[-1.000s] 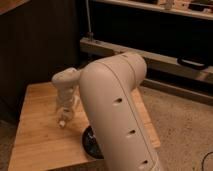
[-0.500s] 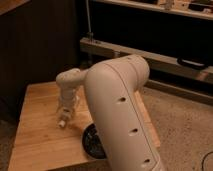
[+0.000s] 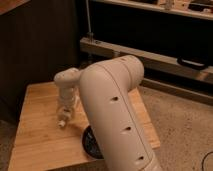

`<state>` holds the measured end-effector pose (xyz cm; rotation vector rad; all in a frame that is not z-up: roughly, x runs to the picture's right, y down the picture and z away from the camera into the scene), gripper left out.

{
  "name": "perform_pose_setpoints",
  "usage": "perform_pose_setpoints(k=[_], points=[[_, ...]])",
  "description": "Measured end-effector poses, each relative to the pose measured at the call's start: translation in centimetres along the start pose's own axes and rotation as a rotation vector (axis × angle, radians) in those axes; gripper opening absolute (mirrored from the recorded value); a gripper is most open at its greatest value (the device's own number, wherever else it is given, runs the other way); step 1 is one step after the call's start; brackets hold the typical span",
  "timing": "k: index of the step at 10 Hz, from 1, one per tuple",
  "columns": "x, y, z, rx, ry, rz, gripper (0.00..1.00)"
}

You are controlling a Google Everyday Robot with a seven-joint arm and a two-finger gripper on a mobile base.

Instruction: Place the bottle in the ceramic bowl

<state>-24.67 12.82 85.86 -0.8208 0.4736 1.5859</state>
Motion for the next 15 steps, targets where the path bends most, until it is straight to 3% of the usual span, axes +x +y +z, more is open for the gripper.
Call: perform_pose_setpoints(k=[1,7,8,11,15], points=[[-0.2,-0.2,0.1,0.011,-0.001,0.011,0.63],[-0.5,-0.3,0.5,0.033,0.015,0.011,0.05],[-0.4,-0.3,0.6,0.034,0.026,-0.002,0.01],[0.0,-0.4,0.7,0.02,0.065,-0.044,0.0],[0.3,-1.3,-3.7,-0.041,0.057,-0.079,0.0]])
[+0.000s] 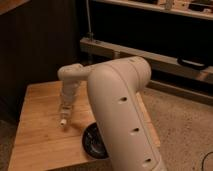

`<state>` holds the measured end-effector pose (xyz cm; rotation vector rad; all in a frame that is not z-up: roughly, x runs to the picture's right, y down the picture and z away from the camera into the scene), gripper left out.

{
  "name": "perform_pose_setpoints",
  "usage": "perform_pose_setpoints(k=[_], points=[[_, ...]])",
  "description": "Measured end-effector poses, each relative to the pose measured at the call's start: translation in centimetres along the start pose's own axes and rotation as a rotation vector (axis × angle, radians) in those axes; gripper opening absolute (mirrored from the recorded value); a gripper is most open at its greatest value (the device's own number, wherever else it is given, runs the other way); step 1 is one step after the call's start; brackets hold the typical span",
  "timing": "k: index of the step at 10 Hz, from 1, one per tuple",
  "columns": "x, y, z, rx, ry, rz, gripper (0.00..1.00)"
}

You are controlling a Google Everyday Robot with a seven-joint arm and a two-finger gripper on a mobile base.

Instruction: Place the bottle in the ceramic bowl

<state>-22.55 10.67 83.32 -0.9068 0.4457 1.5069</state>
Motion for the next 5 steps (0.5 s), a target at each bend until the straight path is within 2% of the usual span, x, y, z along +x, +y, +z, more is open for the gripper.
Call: perform_pose_setpoints(k=[1,3,5], points=[[0.5,-0.2,-3.1,-0.027,-0.014,-0.021,0.0],[1.9,-1.0,-7.0,-0.046,-0.039,-0.056,0.0],[3.1,-2.7,-9.0,-0.046,-0.048,-0.071,0.0]])
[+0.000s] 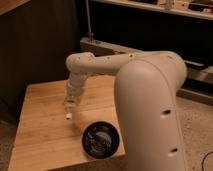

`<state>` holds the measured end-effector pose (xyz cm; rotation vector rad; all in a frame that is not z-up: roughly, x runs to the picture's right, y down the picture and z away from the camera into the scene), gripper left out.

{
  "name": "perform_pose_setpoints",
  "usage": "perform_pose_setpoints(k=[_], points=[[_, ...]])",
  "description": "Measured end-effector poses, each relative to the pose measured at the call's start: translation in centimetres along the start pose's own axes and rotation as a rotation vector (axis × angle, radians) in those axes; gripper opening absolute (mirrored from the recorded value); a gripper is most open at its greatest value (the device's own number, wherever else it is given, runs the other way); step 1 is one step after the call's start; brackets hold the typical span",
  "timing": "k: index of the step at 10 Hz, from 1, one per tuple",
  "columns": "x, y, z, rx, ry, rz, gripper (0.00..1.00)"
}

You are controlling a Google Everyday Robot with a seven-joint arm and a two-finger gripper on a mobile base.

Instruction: Place the bottle in the ceramic bowl

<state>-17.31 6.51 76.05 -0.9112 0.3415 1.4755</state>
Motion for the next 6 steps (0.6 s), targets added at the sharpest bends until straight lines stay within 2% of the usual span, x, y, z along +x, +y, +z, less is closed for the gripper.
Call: perform_pose_setpoints(k=[4,6], points=[[3.7,-4.3,-0.7,-0.039,0.021,-0.061,0.0],[5.5,-5.5,-1.2,-0.042,0.035,-0.085,0.0]])
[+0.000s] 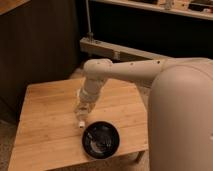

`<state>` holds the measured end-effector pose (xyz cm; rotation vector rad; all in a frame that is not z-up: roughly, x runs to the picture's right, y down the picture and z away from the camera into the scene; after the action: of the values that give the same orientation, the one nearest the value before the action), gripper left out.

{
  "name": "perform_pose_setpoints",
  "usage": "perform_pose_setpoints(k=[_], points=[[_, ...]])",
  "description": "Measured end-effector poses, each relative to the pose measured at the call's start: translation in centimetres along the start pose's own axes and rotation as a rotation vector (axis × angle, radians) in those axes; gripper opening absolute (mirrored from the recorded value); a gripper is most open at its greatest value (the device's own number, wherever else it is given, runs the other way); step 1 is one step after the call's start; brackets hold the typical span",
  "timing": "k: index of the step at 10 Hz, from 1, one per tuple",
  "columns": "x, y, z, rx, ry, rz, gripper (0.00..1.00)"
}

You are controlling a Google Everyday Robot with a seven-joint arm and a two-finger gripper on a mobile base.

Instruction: Place the bottle in the ceramic bowl

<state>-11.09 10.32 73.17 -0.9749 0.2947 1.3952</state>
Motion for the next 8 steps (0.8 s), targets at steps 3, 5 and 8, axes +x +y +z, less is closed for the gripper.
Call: perform_pose_setpoints(k=[3,5,8], points=[[2.4,-2.1,-2.3,-0.002,0.017,-0.015,0.0],[3.3,-2.7,-2.9,-0.001,0.036,-0.027,0.0],[5.3,-3.7,-3.1,0.016,0.112,-0.08,0.0]])
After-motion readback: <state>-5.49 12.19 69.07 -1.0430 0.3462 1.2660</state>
